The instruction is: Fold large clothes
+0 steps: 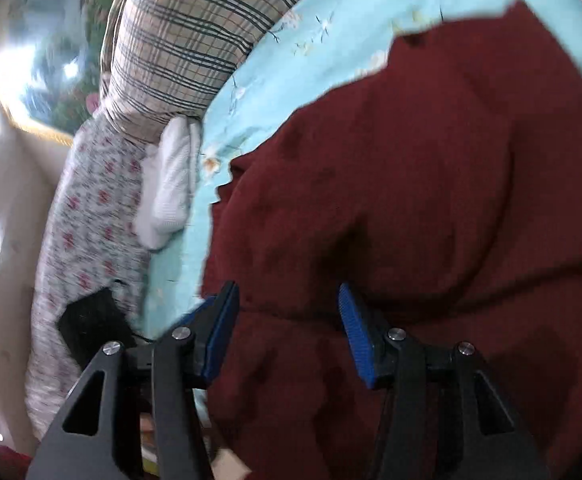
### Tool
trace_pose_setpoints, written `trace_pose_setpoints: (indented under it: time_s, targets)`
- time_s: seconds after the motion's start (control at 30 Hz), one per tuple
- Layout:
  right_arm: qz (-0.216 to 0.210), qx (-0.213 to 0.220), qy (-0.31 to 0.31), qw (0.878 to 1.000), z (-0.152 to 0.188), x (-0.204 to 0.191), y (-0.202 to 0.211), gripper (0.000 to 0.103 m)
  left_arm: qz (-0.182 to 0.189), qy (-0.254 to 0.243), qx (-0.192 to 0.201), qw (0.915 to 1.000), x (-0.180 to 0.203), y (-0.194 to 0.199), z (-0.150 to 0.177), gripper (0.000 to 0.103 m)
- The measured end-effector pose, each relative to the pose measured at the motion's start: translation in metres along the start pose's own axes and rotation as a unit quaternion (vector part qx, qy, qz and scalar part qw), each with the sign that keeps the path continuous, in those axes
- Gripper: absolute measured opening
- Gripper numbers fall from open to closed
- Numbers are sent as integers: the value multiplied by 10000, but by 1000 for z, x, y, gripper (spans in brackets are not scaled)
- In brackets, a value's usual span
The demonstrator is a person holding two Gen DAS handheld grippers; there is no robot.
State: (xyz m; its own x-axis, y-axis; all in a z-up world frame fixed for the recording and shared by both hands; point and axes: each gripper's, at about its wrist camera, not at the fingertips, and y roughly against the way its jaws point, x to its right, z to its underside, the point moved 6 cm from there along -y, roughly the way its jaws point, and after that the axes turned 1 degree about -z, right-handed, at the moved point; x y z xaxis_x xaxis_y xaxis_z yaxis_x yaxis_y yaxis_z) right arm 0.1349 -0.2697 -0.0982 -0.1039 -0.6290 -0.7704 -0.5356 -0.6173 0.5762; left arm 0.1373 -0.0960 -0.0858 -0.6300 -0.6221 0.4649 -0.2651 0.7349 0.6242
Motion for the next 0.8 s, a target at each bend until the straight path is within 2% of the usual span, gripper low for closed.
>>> trace_pose_setpoints:
  time_s: [0.07, 0.17, 0.27, 0.3, 0.33, 0.37, 0.4, 0.53, 0.6, 0.7, 0.8]
  targets:
    - [-228, -28, -234, 9995, 9, 0, -3, 53, 105, 1, -74, 9999, -1, -1, 5, 42]
    - [-104, 14, -324, 9994, 10, 5, -13, 53, 59, -31, -159, 9999, -2, -8, 7, 42]
    - [-80, 181, -463, 9987, -3, 11, -25, 51, 236, 24, -315, 9992, -1, -19, 7, 42]
    - [23, 239, -548, 9982, -8, 18, -29, 40, 216, 33, -374, 9991, -1, -23, 8, 42]
    - [37, 245, -576, 9980, -11, 20, -30, 18, 187, 25, -454, 9988, -1, -28, 9, 42]
    - [8, 257, -577, 9980, -13, 20, -29, 9, 177, -1, -540, 9984, -1, -33, 10, 42]
    - [-57, 360, -508, 9980, -16, 16, -23, 5, 155, -29, -581, 9982, 0, -38, 10, 42]
    - [-432, 730, 108, 9963, -18, -20, 15, 4, -13, -155, -551, 9984, 1, -49, -1, 41]
    - [-508, 813, 590, 9936, -12, -40, 34, 4, -202, -45, -267, 9994, -7, -46, -17, 41]
    - [-199, 650, 939, 9933, 5, -41, 36, 4, -177, 506, 95, 9985, -30, -31, -29, 41]
    - [107, 334, 947, 9949, 21, -19, 21, 4, -133, 848, 198, 9961, -50, -18, -22, 42]
